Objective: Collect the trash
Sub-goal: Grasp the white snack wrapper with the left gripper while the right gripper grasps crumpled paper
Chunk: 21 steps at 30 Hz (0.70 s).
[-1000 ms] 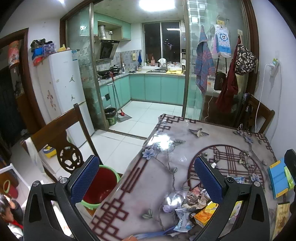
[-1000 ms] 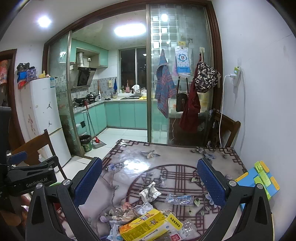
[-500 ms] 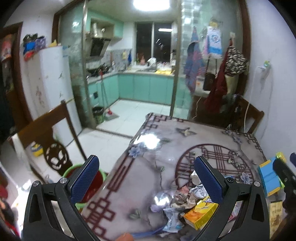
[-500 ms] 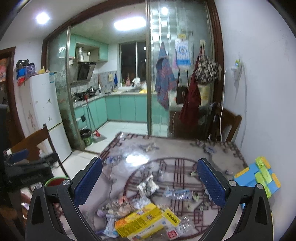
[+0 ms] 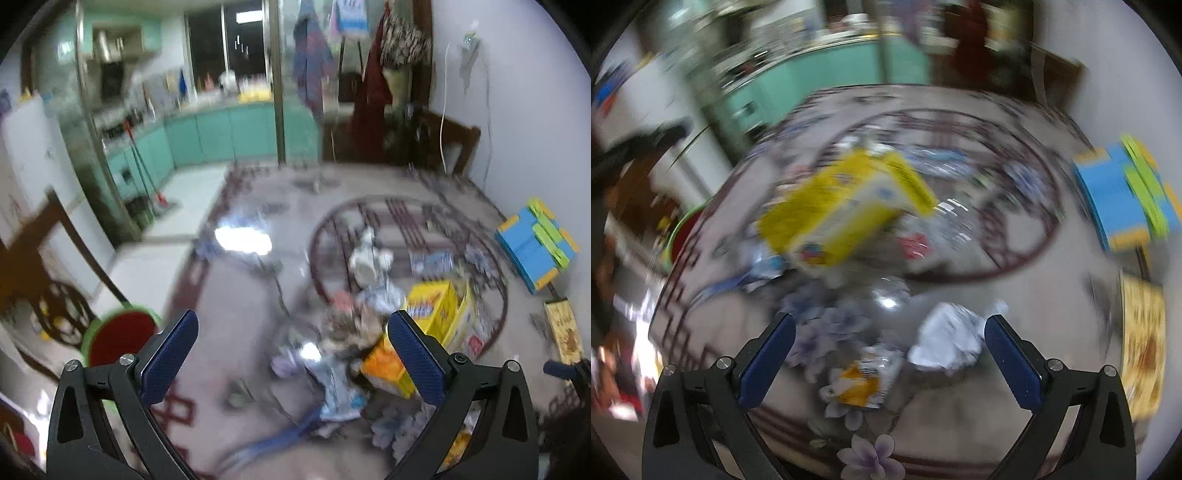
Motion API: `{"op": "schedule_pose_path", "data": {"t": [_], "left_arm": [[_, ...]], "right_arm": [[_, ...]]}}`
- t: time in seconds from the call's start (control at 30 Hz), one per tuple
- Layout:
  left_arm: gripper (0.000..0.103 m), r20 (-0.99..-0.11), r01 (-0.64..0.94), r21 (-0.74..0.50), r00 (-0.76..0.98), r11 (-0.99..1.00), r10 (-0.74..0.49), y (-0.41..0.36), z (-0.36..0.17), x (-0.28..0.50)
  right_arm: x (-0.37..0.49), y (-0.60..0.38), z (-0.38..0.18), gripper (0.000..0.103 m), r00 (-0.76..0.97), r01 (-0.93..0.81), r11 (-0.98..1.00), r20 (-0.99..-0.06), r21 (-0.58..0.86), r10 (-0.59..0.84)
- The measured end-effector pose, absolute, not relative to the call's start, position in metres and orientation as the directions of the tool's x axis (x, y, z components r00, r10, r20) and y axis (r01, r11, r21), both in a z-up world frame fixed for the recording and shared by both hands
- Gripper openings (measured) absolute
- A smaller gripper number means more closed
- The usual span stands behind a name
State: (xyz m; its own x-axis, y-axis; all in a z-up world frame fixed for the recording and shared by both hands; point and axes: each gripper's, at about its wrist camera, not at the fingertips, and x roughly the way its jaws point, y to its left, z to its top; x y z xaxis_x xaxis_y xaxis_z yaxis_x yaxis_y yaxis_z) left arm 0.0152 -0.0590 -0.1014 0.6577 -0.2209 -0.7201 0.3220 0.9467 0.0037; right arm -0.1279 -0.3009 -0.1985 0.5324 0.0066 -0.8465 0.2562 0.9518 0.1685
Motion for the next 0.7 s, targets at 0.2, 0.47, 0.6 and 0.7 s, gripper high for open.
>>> {"op": "schedule_pose_path", "data": {"t": [0.2, 0.47, 0.6, 0.7], "left_arm": [[0.103, -0.819, 0.260, -0.048, 0.542, 0.964, -0.187, -0.047, -0.151, 0.017], [0.103, -0.868, 0.321, -0.076, 0.444, 0.944, -0.221, -0.050, -0.181, 0.012], [0.102, -0.885, 0.363, -0.127, 0.379, 0.923, -0.271, -0.067, -0.200, 0.019], [0.090, -0.911, 0.400, -0.115, 0.323, 0.909, -0.257, -0.083, -0.221, 0.025]], "right_arm": [[-0.105, -0.336, -0.244, 0.102, 0.433, 0.376, 0.902, -0.901, 0.212, 0.031], [-0.089, -0.349, -0.265, 0.047, 0.417, 0.349, 0.907, -0.906, 0.235, 0.074], [-0.087, -0.346, -0.243, 0.047, 0.471, 0.336, 0.911, -0.880, 0.239, 0.057], [-0.085, -0.343, -0.223, 0.047, 0.504, 0.326, 0.918, -0.863, 0.226, 0.033]]}}
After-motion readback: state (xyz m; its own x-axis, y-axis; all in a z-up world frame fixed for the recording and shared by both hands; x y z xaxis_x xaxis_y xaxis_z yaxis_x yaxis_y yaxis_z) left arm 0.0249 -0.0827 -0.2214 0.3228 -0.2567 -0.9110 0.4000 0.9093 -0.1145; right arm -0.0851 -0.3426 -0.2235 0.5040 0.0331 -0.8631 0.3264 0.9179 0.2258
